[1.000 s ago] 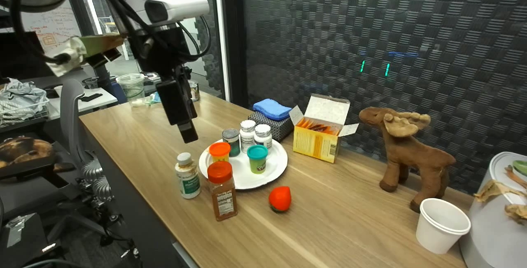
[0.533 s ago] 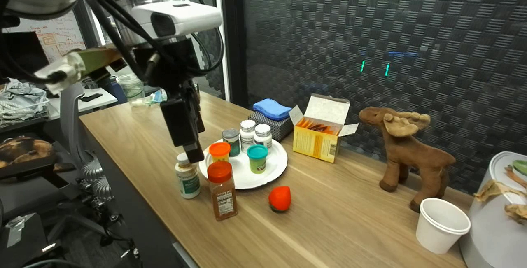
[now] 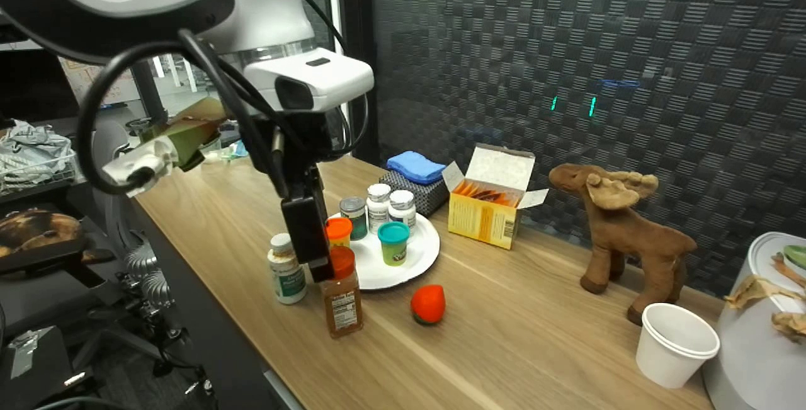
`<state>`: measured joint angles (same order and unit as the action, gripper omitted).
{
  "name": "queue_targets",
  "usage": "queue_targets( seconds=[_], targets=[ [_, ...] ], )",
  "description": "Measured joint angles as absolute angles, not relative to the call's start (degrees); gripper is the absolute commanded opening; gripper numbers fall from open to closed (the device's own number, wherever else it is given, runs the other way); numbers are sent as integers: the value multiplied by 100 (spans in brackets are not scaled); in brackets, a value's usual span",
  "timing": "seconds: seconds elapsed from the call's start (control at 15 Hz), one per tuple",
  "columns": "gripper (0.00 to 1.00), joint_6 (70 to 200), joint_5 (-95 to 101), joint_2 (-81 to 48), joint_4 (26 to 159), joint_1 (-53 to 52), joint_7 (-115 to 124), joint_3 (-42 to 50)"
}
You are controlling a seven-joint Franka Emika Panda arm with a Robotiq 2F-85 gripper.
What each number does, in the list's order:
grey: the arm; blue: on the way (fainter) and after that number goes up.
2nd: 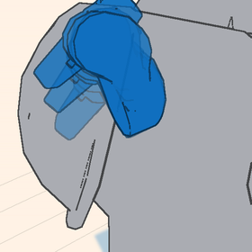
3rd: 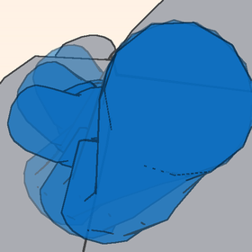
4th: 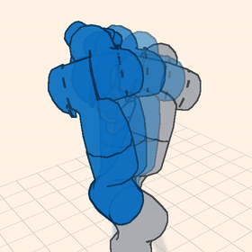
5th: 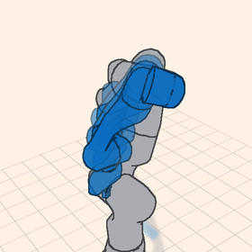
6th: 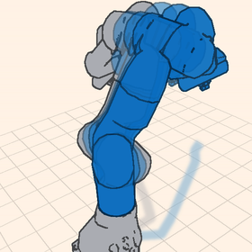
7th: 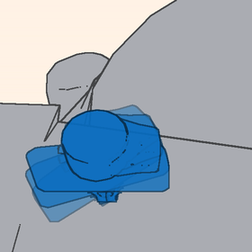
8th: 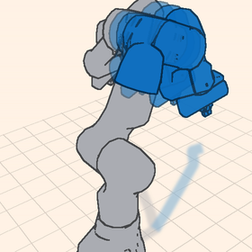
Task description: Place the bottles and the strawberry on the white plate
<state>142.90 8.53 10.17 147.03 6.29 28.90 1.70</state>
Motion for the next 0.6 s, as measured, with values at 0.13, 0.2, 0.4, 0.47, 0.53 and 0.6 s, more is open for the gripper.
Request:
queue_targets(
  seconds=[0.13,0.2,0.4,0.47,0.53,0.6],
  targets=[
    [100,14444,809,851,14677,632,2758,197],
    [100,14508,798,779,14658,634,2707,213],
    [89,14641,796,591,14571,643,2582,274],
    [74,14668,796,540,14538,644,2551,295],
    [66,14674,796,491,14497,644,2516,313],
    [58,14674,795,448,14462,644,2482,323]
  ],
)
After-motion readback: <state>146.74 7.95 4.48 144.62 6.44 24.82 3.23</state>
